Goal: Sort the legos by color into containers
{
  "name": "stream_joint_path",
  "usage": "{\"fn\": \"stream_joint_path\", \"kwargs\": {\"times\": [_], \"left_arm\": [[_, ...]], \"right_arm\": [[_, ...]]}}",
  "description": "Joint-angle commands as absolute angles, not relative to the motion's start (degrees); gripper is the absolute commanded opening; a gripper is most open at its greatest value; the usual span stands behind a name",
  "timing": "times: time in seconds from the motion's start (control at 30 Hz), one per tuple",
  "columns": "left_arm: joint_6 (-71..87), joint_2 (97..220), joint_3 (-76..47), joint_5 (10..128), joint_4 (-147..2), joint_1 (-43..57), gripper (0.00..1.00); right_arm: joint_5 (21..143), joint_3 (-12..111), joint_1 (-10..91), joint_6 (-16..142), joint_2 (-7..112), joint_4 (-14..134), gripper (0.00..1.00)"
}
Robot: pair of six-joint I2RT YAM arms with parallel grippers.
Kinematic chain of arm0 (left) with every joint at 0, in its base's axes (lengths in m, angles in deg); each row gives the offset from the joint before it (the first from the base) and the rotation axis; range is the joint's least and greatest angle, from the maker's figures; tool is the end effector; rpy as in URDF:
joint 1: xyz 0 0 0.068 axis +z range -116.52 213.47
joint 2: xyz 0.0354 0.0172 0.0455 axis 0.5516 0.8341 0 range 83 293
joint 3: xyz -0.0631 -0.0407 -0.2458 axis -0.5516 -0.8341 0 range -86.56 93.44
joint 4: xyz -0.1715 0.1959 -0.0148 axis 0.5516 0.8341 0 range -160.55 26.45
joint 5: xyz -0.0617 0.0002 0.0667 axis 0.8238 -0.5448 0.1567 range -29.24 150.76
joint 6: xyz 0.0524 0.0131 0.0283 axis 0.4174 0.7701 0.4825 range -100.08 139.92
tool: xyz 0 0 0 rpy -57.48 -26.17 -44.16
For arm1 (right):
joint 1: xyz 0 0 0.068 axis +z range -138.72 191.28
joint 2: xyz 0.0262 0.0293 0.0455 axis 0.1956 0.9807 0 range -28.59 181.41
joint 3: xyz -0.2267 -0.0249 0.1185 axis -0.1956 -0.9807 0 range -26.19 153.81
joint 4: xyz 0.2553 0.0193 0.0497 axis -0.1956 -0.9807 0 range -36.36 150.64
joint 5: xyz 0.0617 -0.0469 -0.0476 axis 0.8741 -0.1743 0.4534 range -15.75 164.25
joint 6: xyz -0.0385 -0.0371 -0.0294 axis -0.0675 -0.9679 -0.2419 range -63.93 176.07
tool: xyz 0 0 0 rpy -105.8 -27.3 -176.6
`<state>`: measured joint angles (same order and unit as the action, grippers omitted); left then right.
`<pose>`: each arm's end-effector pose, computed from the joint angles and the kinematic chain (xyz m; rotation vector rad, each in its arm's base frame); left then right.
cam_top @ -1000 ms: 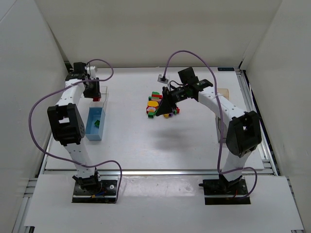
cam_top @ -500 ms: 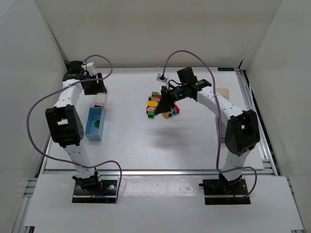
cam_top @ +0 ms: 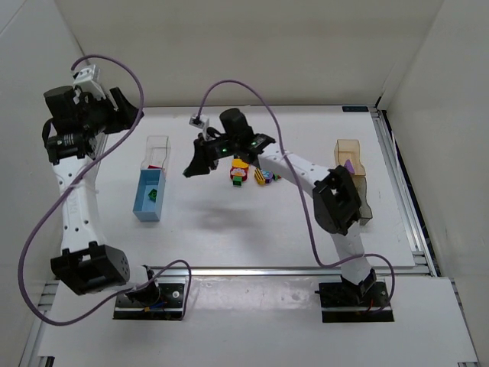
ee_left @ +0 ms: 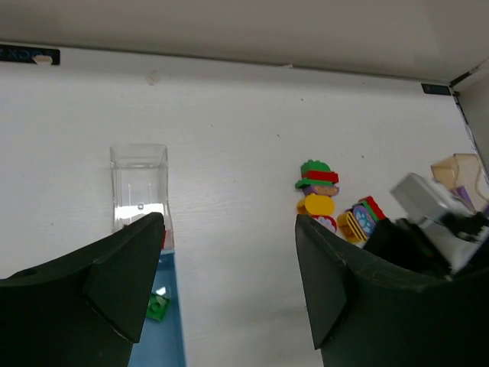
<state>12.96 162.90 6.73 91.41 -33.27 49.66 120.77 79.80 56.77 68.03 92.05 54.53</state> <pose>0.2983 0.0625 0.4265 -0.0497 1.9492 -0.4240 0.3243 0.3771 0.2855 -1.1483 1.7485 1.4214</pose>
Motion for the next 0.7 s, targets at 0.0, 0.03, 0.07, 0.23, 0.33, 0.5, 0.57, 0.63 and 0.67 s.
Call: {"fn": "stream_joint_path", "kwargs": {"times": [0.0, 0.03, 0.07, 0.23, 0.33, 0.5, 0.57, 0.63, 0.67], "left_arm": [[10.61, 159.47, 2.22, 93.01, -31.44, 49.56, 0.8], [10.17, 158.68, 1.86, 92.49, -31.44, 49.56, 0.81], [10.08, 157.55, 1.42, 92.31, -31.27, 49.56, 0.81], [9.37, 155.25, 0.54, 90.11, -29.16, 49.65, 0.82], [9.11, 154.28, 0.45, 90.72, -28.1, 49.99, 0.82], [11.12, 153.93, 1.67, 90.47, -25.29, 51.4, 0.82], [11.74, 153.93, 2.29, 88.63, -24.06, 51.58, 0.82], [12.18, 153.84, 2.64, 88.62, -23.53, 51.84, 0.82], [12.19, 153.84, 2.82, 88.79, -23.36, 51.84, 0.82]], "right_arm": [[113.46, 84.02, 60.22, 73.11, 94.98, 64.41, 0.0], [112.32, 84.46, 60.76, 73.29, 96.47, 66.16, 0.0], [109.79, 85.42, 61.89, 73.12, 97.18, 66.87, 0.0], [104.84, 88.59, 64.45, 73.11, 102.19, 71.18, 0.0], [101.16, 90.43, 65.51, 72.16, 105.09, 72.15, 0.0], [100.0, 96.21, 66.03, 71.89, 110.97, 75.06, 0.0], [101.49, 98.86, 66.03, 71.98, 114.13, 76.27, 0.0], [101.5, 101.33, 66.65, 71.45, 115.46, 76.55, 0.0], [101.67, 101.68, 66.74, 71.27, 116.6, 77.68, 0.0]]}}
